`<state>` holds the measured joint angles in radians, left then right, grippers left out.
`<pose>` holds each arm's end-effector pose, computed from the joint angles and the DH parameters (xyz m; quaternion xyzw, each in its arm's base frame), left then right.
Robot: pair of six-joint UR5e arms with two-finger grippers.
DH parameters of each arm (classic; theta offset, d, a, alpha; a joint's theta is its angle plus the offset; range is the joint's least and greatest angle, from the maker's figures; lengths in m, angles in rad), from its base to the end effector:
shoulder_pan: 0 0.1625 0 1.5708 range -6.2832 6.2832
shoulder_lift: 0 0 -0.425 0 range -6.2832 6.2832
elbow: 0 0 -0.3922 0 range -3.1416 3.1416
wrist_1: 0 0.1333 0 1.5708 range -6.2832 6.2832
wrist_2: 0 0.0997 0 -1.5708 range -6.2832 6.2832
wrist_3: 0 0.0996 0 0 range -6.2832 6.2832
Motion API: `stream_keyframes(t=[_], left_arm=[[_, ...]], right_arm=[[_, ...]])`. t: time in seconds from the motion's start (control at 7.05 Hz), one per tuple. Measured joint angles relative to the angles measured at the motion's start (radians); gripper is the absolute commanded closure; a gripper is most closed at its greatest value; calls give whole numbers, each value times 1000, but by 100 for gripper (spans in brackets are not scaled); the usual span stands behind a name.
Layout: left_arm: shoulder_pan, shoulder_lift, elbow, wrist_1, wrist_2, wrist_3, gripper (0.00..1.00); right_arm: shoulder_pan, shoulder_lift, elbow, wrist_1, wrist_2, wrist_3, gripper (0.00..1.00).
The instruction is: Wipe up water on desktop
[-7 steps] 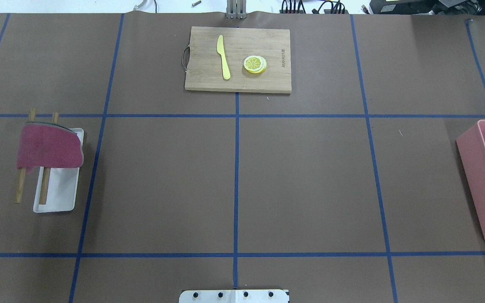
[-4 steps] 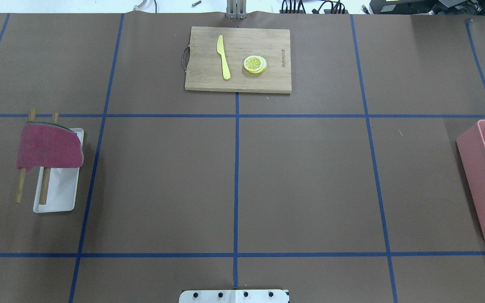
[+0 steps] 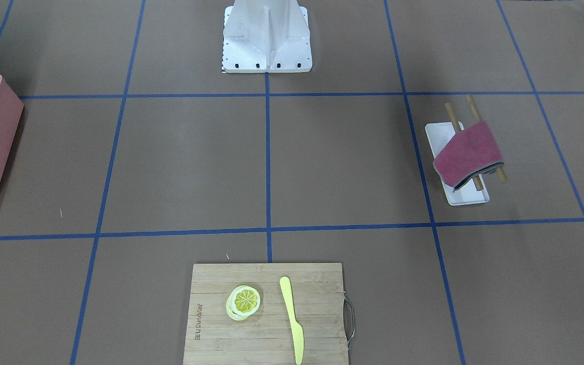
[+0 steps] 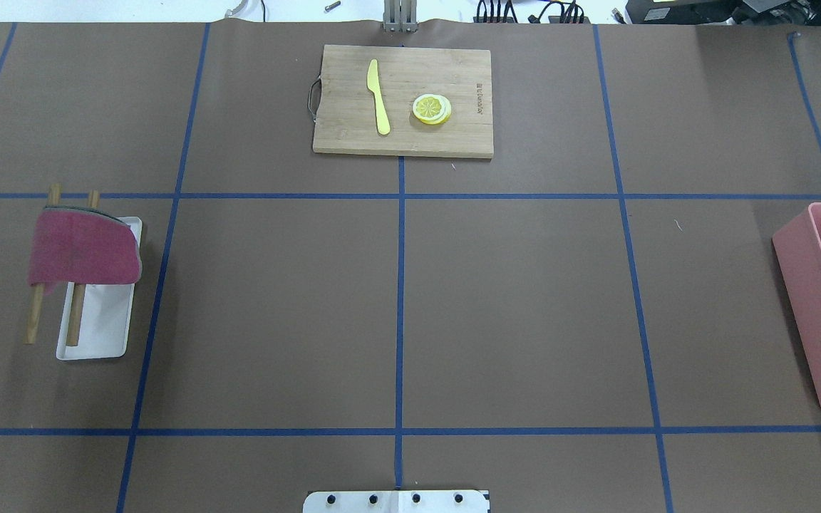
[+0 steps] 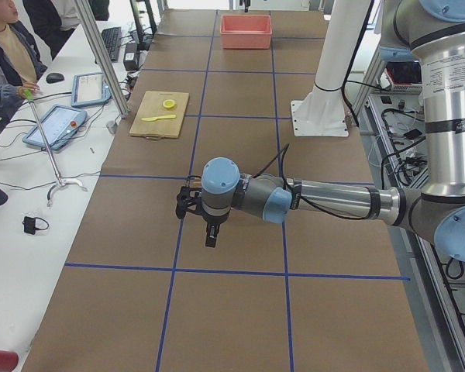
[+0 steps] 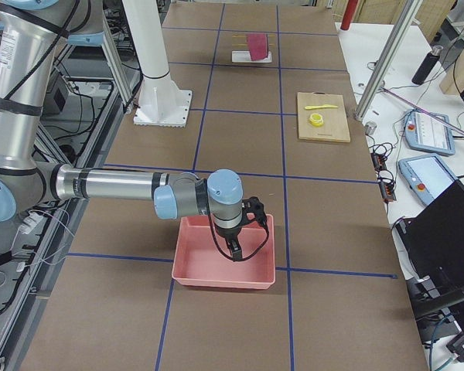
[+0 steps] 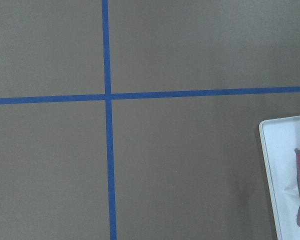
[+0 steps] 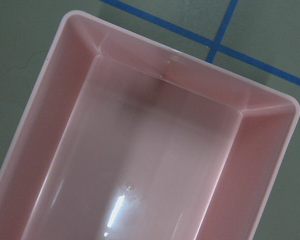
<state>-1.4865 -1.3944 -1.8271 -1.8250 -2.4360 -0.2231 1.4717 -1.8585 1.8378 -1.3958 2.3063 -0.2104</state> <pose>-0.0209 -0.4350 0.5779 0.0859 0.4316 0.0075 0.8979 0.0284 -0.3861 0.6358 0.0917 -0.3539 -0.1708 0.9150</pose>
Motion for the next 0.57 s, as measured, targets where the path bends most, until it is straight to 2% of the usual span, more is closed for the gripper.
stream_keyframes(t=[0.57], left_arm=[[9,5,22,-162,-17,-7,2]], right_arm=[[0,17,8,3,8,31,0]])
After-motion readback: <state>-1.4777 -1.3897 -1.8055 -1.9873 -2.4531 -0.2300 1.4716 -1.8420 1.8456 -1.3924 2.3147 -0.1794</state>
